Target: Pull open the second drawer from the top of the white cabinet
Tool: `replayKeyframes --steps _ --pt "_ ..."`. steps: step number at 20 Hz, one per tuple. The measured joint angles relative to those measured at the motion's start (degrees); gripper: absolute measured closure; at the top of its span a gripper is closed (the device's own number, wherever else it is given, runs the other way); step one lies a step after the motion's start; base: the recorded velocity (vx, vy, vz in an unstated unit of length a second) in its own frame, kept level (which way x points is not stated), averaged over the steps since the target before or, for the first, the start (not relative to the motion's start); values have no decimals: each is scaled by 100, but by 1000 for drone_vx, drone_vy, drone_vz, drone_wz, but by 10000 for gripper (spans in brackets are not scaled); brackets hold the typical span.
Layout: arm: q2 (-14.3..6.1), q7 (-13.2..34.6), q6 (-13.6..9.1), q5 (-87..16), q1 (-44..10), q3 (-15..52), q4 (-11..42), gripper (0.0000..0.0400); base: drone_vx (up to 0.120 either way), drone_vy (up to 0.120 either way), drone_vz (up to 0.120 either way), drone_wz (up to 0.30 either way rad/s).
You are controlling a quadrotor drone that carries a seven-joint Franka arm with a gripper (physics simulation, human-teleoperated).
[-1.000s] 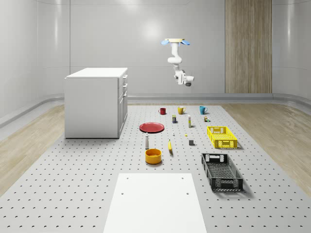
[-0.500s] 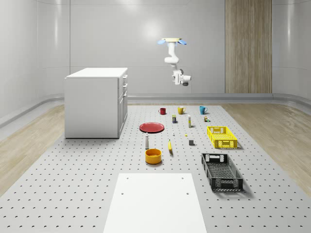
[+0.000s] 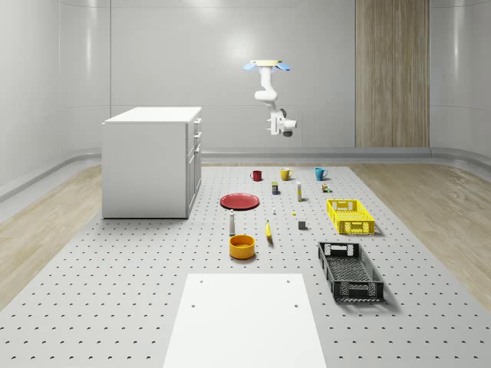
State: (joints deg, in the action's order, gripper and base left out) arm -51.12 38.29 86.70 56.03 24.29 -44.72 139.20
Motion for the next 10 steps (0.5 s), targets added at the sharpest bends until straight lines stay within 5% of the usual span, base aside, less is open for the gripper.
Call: replayKeyframes --steps 10 --pt "-256 150 260 -182 305 -138 35 100 120 -120 0 0"
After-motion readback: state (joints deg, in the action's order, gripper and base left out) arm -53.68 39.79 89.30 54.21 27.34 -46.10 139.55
